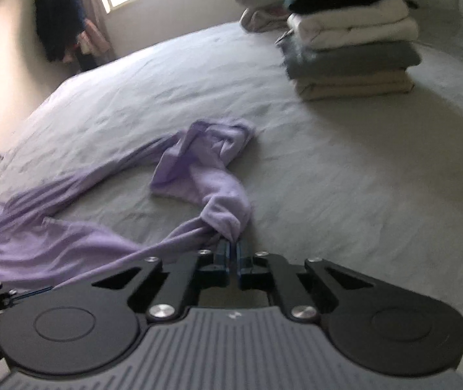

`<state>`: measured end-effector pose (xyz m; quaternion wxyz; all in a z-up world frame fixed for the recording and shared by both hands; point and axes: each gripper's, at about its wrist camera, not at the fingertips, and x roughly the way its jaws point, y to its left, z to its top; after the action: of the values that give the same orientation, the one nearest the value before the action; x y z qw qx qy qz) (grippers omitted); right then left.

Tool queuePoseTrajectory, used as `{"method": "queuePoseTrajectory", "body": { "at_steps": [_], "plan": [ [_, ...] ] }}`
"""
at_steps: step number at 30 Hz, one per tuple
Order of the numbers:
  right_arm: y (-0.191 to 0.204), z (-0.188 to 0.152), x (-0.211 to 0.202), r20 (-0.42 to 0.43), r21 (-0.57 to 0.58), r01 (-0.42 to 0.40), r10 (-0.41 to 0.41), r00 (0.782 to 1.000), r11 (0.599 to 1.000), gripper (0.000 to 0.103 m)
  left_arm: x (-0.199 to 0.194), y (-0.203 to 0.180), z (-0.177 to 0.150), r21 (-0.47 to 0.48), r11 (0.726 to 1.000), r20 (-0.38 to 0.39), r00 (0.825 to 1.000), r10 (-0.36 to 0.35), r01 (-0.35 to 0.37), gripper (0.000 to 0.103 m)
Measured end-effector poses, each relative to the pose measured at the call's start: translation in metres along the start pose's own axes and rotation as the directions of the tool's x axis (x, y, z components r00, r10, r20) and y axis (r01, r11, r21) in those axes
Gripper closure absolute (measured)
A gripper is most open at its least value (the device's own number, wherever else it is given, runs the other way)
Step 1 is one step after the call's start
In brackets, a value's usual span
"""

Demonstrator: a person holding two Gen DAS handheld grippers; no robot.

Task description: Fold clothes

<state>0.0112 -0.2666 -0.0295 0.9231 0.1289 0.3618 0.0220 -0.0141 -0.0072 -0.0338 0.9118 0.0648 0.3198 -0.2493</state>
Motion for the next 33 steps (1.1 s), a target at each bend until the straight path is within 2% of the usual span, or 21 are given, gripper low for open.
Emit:
{"method": "queuePoseTrajectory", "body": {
  "at_steps": [4, 7, 9, 11, 14, 17, 18, 19, 20, 21, 22, 25, 28, 30, 33],
  "plan": [
    [-0.012, 0.006, -0.001, 0.021, 0.033, 0.026, -0.027, 0.999, 0.999, 0.102, -0.011, 0.009, 0.003, -0.046, 0.999, 0.023, 0.999, -0.022, 0.023, 0.102],
    [-0.020, 0.006, 0.004, 0.024, 0.031, 0.121, -0.122, 0.992, 0.992, 0.102, -0.015, 0.013, 0.002, -0.063, 0.997, 0.010, 0.999, -0.042, 0.042, 0.102],
    [-0.028, 0.006, 0.009, 0.013, 0.051, 0.154, -0.155, 0.988, 0.987, 0.102, -0.013, 0.015, -0.001, -0.068, 0.995, -0.022, 0.997, -0.071, 0.070, 0.102],
    [-0.037, 0.006, 0.008, 0.002, 0.084, 0.143, -0.144, 0.990, 0.986, 0.101, -0.011, 0.016, -0.006, -0.067, 0.994, -0.054, 0.994, -0.092, 0.088, 0.102],
    [-0.039, 0.008, 0.002, 0.005, 0.113, 0.089, -0.090, 0.996, 0.990, 0.088, -0.008, 0.013, -0.013, -0.039, 0.994, -0.082, 0.991, -0.103, 0.101, 0.102],
    [-0.033, 0.010, -0.003, 0.011, 0.122, 0.041, -0.043, 0.999, 0.992, 0.086, -0.008, 0.011, -0.015, -0.023, 0.993, -0.084, 0.990, -0.114, 0.113, 0.101],
    [-0.030, 0.011, -0.004, 0.015, 0.122, 0.024, -0.026, 1.000, 0.992, 0.077, -0.008, 0.012, -0.016, -0.021, 0.993, -0.082, 0.990, -0.119, 0.117, 0.100],
    [-0.026, 0.012, -0.004, 0.019, 0.120, 0.012, -0.014, 1.000, 0.993, 0.061, -0.008, 0.012, -0.016, -0.020, 0.993, -0.077, 0.990, -0.120, 0.118, 0.093],
    [-0.021, 0.013, -0.003, 0.029, 0.110, 0.001, -0.005, 1.000, 0.994, 0.057, -0.008, 0.011, -0.016, -0.018, 0.992, -0.072, 0.990, -0.122, 0.121, 0.087],
    [-0.016, 0.015, -0.003, 0.039, 0.100, -0.009, 0.005, 0.999, 0.995, 0.057, -0.009, 0.011, -0.016, -0.016, 0.992, -0.066, 0.990, -0.124, 0.124, 0.073],
    [-0.011, 0.016, -0.002, 0.050, 0.089, -0.019, 0.015, 0.999, 0.996, 0.057, -0.009, 0.009, -0.015, -0.011, 0.992, -0.058, 0.991, -0.125, 0.124, 0.067],
    [0.007, 0.019, 0.005, 0.077, 0.025, -0.038, 0.036, 0.996, 0.999, 0.057, -0.008, 0.007, -0.013, -0.005, 0.992, -0.051, 0.991, -0.127, 0.126, 0.067],
    [0.025, 0.022, 0.016, 0.091, -0.045, -0.071, 0.075, 0.993, 0.996, 0.065, -0.004, 0.007, -0.011, -0.024, 0.991, -0.053, 0.990, -0.132, 0.131, 0.067],
    [0.036, 0.022, 0.025, 0.090, -0.090, -0.090, 0.098, 0.991, 0.992, 0.066, -0.002, 0.007, -0.010, -0.036, 0.990, -0.052, 0.989, -0.140, 0.139, 0.068],
    [0.050, 0.022, 0.043, 0.060, -0.142, -0.067, 0.076, 0.995, 0.988, 0.066, 0.001, 0.007, -0.009, -0.045, 0.987, -0.058, 0.986, -0.158, 0.155, 0.069]
  ]
}}
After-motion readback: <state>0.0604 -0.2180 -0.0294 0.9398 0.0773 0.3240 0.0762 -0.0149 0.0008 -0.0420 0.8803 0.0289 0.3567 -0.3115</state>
